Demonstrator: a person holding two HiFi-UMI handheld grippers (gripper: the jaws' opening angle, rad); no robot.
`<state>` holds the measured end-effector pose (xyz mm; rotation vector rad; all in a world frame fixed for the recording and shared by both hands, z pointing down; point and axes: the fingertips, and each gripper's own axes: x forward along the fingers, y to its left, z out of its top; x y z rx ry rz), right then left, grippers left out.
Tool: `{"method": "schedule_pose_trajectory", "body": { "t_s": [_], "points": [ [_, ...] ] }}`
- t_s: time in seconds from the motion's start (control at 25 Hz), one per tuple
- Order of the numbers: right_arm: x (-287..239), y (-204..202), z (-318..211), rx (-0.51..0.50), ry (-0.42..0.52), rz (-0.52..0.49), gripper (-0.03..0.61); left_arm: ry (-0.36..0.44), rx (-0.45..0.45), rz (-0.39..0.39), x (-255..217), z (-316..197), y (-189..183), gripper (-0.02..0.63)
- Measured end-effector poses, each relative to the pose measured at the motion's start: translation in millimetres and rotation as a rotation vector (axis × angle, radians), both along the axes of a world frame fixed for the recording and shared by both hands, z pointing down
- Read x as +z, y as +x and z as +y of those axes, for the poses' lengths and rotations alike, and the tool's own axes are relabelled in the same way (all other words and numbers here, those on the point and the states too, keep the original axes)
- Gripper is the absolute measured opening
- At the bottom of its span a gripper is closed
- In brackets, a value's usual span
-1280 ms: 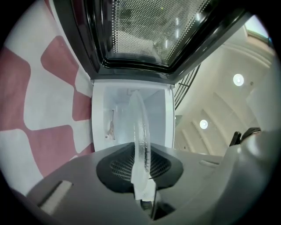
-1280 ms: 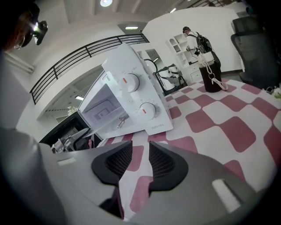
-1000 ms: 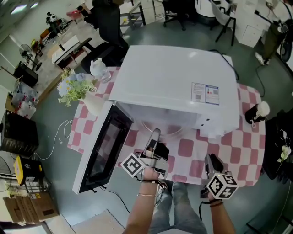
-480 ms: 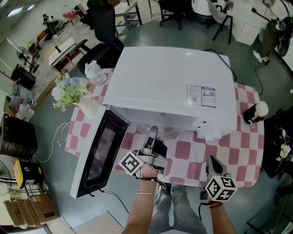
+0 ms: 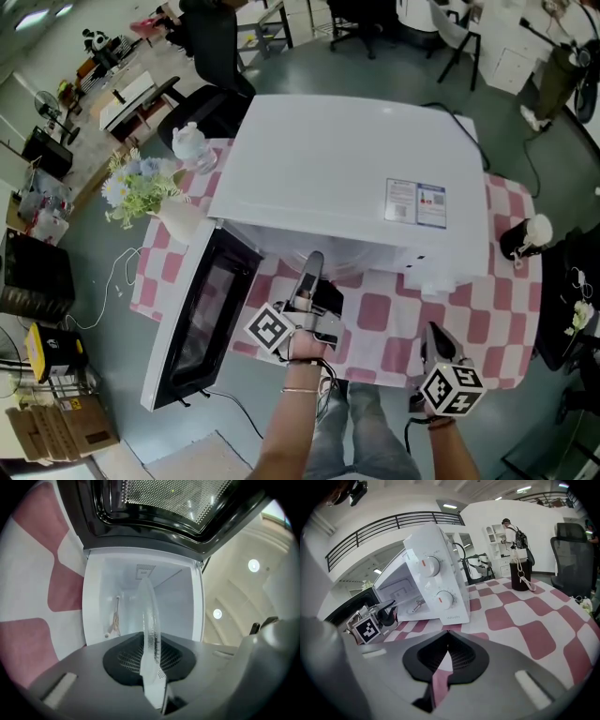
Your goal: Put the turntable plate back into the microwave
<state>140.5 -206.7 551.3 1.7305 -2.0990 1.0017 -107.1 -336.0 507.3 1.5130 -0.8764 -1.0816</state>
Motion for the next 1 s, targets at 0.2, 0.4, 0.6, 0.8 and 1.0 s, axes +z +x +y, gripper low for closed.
{"method": "schedule_pose_trajectory", "body": {
  "t_s": [0.2,0.4,0.6,0.8,1.0],
  "points": [
    [-0.9,-2.9,-1.7,-0.014,-0.005,-0.019,0.011,-0.004,0.002,-0.013,1.8,-6.9,-0.2,0.048],
    [-0.1,-7.6,-4.7,-0.028,-0.011,-0.042,0.011,-0.022,0.0,-0.024,5.3,-13.8,-0.4,0.048],
    [-0.3,-7.1,-9.9,-0.037,-0.009,-0.05,0.011,-0.042,-0.001,-0.038,9.4,-21.3,0.2,0.049],
    [-0.2,-6.0,-12.9,-0.04,-0.007,-0.055,0.011,-0.053,0.002,-0.042,12.4,-28.2,1.6,0.048],
    [-1.7,-4.6,-17.0,-0.043,-0.003,-0.057,0.011,-0.06,0.0,-0.042,13.3,-34.0,3.2,0.048]
  ]
}}
